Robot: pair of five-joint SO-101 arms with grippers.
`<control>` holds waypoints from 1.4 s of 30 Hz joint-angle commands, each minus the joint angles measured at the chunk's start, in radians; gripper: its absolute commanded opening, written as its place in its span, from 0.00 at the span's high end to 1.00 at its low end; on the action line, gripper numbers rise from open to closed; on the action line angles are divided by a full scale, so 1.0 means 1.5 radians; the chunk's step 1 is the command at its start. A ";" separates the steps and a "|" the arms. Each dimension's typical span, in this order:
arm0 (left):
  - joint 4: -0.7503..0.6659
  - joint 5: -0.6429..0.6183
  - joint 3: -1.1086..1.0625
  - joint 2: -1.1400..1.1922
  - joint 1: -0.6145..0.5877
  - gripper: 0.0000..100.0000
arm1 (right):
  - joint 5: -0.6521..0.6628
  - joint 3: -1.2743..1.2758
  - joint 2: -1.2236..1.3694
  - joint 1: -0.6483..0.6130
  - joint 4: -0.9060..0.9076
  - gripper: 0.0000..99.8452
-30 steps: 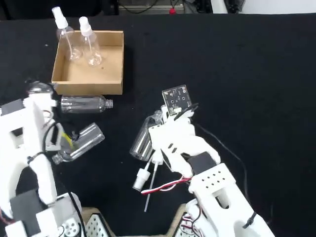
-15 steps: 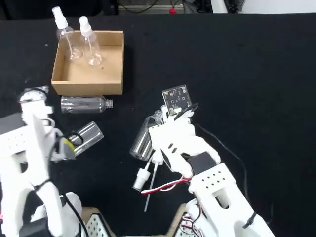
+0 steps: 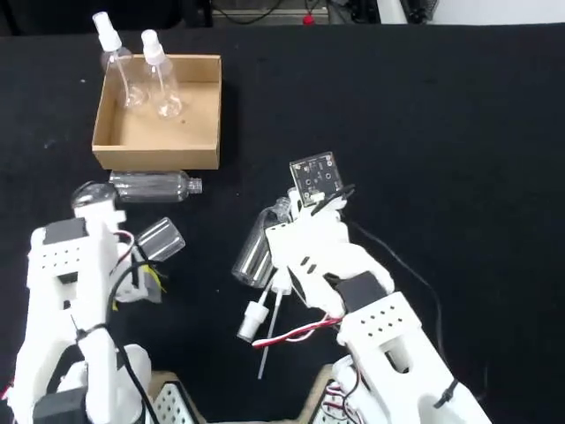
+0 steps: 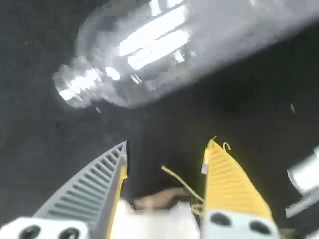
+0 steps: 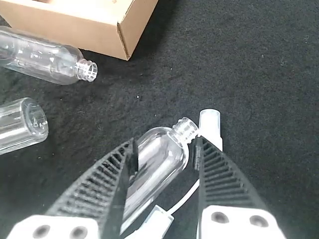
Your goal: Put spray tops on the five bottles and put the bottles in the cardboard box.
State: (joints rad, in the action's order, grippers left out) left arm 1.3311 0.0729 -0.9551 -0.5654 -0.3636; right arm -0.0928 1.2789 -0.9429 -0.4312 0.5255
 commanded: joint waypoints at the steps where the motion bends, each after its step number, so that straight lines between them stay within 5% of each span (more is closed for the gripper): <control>1: -0.070 0.004 -0.011 0.011 -0.044 0.76 | -0.001 -0.007 -0.009 -0.006 -0.018 0.82; 14: -0.247 -0.012 -0.041 0.016 -0.153 0.76 | -0.001 -0.007 -0.009 -0.006 -0.018 0.82; 27: 0.090 -0.176 0.217 -0.033 -0.065 0.76 | -0.001 -0.007 -0.009 -0.006 -0.018 0.82; 36: -0.057 -0.296 0.132 -0.033 0.005 0.70 | -0.001 -0.007 -0.009 -0.006 -0.018 0.82; 42: 0.004 -0.373 0.132 -0.034 0.018 0.54 | -0.001 -0.007 -0.009 -0.006 -0.018 0.82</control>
State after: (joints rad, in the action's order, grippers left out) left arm 1.2988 -0.4242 -0.7664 -0.6007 -0.3529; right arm -0.0928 1.2789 -0.9429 -0.4312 0.5255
